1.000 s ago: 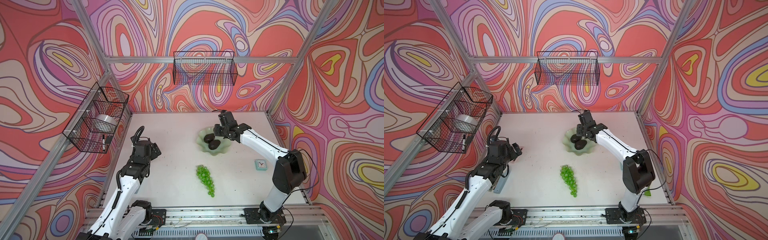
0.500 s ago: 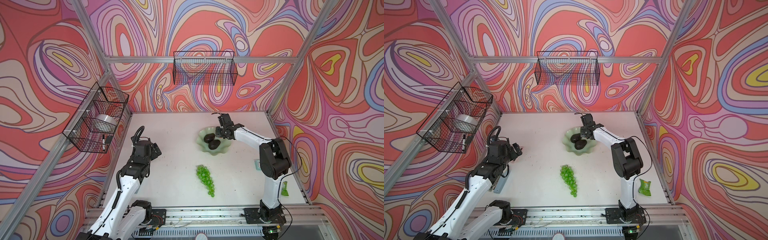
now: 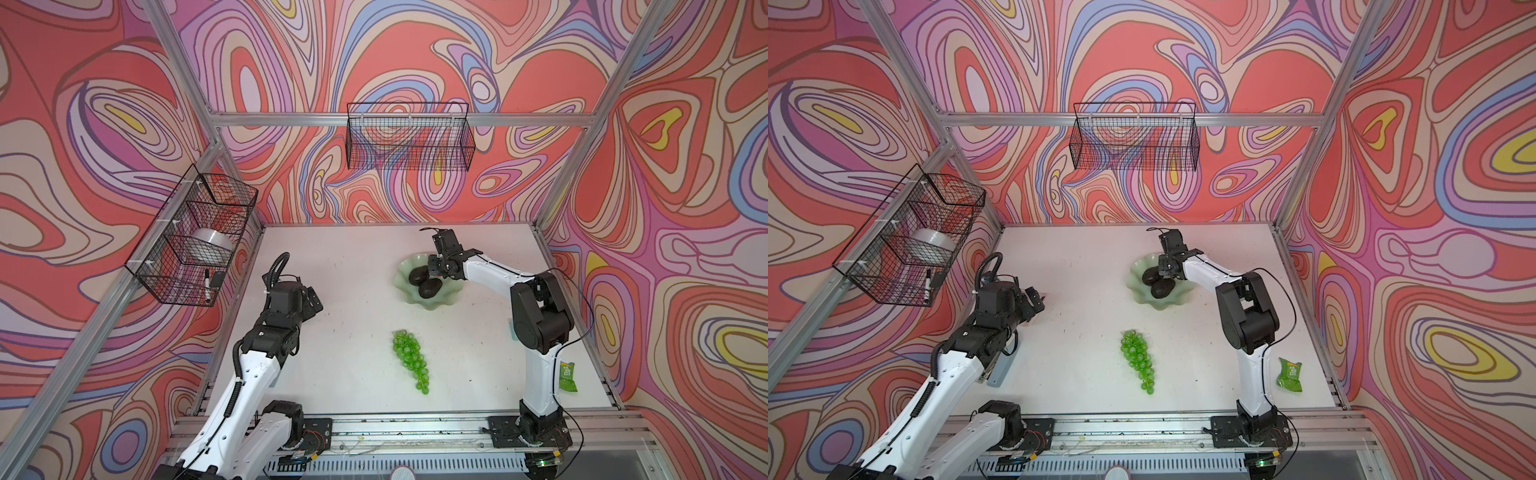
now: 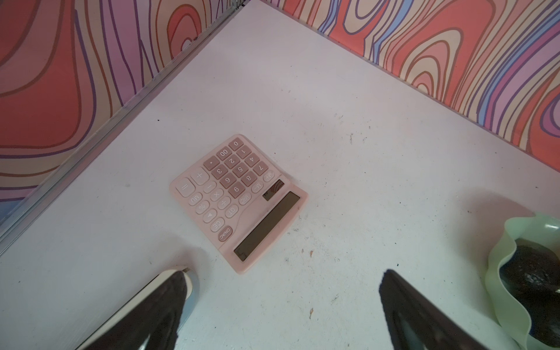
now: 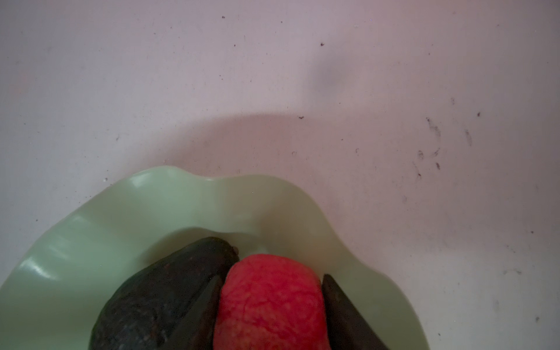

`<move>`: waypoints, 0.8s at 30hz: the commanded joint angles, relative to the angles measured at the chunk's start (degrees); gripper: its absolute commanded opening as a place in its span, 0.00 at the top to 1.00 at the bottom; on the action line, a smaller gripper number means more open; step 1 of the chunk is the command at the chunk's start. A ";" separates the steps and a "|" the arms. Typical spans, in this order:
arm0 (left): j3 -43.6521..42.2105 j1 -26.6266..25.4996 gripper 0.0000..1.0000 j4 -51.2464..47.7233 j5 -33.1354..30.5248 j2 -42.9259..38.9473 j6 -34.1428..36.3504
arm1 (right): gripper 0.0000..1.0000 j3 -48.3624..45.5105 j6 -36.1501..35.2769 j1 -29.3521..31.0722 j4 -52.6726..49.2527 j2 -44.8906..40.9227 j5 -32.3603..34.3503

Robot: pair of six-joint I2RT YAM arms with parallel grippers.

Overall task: Place and organize the fake fruits in the fruit bowl
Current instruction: 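Carry the apple with the right gripper into the bowl and release, then move the right gripper to the green grapes and grasp the bunch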

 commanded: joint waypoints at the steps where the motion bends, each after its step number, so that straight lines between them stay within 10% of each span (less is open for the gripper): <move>1: 0.41 0.49 0.00 -1.88 -0.23 0.37 -0.13 | 0.41 0.73 0.23 -0.25 0.29 0.68 -0.56; 15: -0.21 0.49 0.00 -0.72 -0.27 0.77 -0.51 | 0.29 -9.44 1.84 0.53 2.40 -16.16 -1.24; 24: -0.74 0.49 0.00 0.84 0.68 1.46 -1.26 | 0.22 -35.59 2.28 17.52 15.02 -37.81 -5.32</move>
